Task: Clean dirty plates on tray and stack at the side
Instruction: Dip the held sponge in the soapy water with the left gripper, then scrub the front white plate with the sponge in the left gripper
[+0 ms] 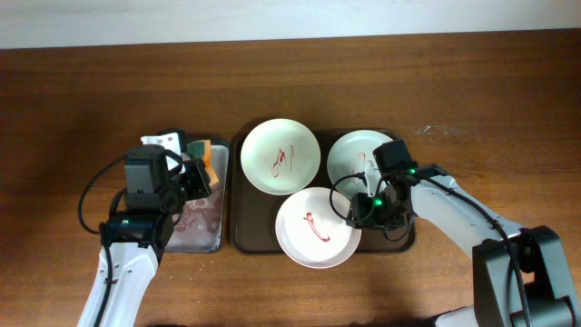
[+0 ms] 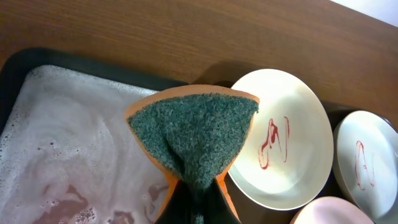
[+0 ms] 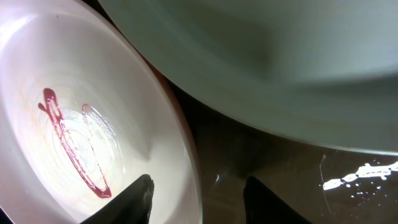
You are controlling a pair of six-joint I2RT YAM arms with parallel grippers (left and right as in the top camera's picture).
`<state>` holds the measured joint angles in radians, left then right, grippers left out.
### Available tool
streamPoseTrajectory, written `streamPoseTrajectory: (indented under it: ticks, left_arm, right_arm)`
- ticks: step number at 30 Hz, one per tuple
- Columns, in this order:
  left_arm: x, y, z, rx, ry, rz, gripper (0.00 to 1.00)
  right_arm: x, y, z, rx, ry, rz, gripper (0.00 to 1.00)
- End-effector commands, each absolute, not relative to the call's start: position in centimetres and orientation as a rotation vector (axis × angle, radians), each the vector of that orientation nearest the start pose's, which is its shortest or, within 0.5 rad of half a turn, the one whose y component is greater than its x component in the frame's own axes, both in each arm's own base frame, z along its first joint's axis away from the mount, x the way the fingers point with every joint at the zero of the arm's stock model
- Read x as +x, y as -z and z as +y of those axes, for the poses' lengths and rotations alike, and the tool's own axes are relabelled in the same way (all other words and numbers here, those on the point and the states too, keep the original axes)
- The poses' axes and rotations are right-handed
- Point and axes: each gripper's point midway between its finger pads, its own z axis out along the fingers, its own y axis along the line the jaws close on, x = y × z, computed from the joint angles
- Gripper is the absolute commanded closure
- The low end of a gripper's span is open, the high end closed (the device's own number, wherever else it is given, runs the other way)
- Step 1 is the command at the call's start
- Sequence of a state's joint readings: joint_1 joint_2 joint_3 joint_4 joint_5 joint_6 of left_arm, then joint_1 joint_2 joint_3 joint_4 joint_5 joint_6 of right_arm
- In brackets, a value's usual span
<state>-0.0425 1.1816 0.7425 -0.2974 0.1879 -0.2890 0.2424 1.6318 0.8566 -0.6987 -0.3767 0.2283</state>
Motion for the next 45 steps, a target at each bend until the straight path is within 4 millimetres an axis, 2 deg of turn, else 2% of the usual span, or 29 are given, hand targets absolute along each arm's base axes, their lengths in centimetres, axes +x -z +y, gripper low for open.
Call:
streamPoseTrajectory:
  ticks: [1,9,11,14,16,18,19,21,22,23,24,25,26,27,29,30,34,36,39,41,43,45]
  left_arm:
    - [35.0,-16.2,-4.9,-0.182,0.414,2.266,1.0]
    - [34.9,-16.2,-4.9,-0.183,0.412,2.268,1.0]
    - [34.7,-15.5,-4.5,-0.201,0.383,2.295,1.0]
    - [33.1,-11.1,-2.0,-0.304,0.189,2.461,1.0]
    - [31.9,-7.5,-1.6,-0.331,0.141,2.604,1.0]
    - [31.1,-5.5,-1.6,-0.343,0.127,2.686,1.0]
    - [30.7,-5.3,-1.6,-0.346,0.122,2.708,1.0]
    - [30.4,-6.3,-1.6,-0.349,0.115,2.74,1.0]
    - [30.7,-7.6,-1.6,-0.325,0.111,2.75,1.0]
    - [31.1,-8.9,-2.1,-0.264,0.111,2.753,1.0]
    - [31.5,-9.9,-2.9,-0.205,0.13,2.746,1.0]
    - [32.0,-11.0,-4.9,-0.107,0.203,2.728,1.0]
    - [32.1,-11.3,-6.1,-0.068,0.245,2.719,1.0]
    - [32.1,-11.5,-8.1,0.0,0.313,2.708,1.0]
    - [31.2,-11.8,-12.5,0.149,0.425,2.697,1.0]
    - [30.9,-11.7,-13.8,0.194,0.455,2.697,1.0]
    - [29.2,-10.0,-19.7,0.178,0.609,2.768,1.0]
    - [28.7,-9.0,-24.3,0.243,0.756,2.756,1.0]
    - [27.1,-7.4,-29.2,0.205,0.91,2.798,1.0]
    - [25.8,-6.6,-31.3,0.054,1.001,2.867,1.0]
    - [25.2,-6.3,-32.6,-0.004,1.035,2.883,1.0]
    - [24.5,-5.1,-33.0,-0.036,0.986,2.915,1.0]
  right_arm:
    - [25.7,-1.9,13.2,-0.068,-0.615,3.065,0.51]
    - [25.7,-1.9,13.2,-0.068,-0.615,3.064,0.51]
    - [25.7,-1.9,13.2,-0.068,-0.615,3.064,0.51]
    - [25.7,-1.9,13.2,-0.068,-0.615,3.064,0.51]
    - [25.7,-1.9,13.2,-0.068,-0.615,3.064,0.51]
    - [25.7,-1.9,13.2,-0.068,-0.615,3.065,0.51]
    - [25.7,-1.9,13.1,-0.068,-0.615,3.065,0.51]
    - [25.7,-1.9,13.2,-0.068,-0.616,3.065,0.57]
    - [25.7,-1.9,13.2,-0.068,-0.616,3.065,0.63]
    - [25.7,-1.9,13.2,-0.068,-0.616,3.065,0.76]
    - [25.7,-1.9,13.2,-0.067,-0.616,3.065,0.81]
    - [25.7,-1.9,13.2,-0.067,-0.617,3.066,0.84]
    - [25.6,-1.9,13.2,-0.067,-0.622,3.066,0.89]
    - [25.6,-1.9,13.2,-0.067,-0.622,3.068,0.96]
    - [25.6,-2.0,13.3,-0.048,-0.634,3.07,0.96]
    - [25.6,-2.0,13.4,-0.033,-0.637,3.071,0.96]
    - [25.6,-2.1,13.7,-0.025,-0.669,3.069,0.96]
    - [25.6,-2.1,13.7,-0.026,-0.669,3.069,0.96]
    - [25.6,-2.1,13.7,-0.026,-0.669,3.069,0.96]
    - [25.6,-2.1,13.7,-0.026,-0.668,3.069,0.96]
    - [25.6,-2.1,13.7,-0.026,-0.668,3.069,0.96]
    - [25.6,-2.1,13.7,-0.025,-0.668,3.069,0.96]
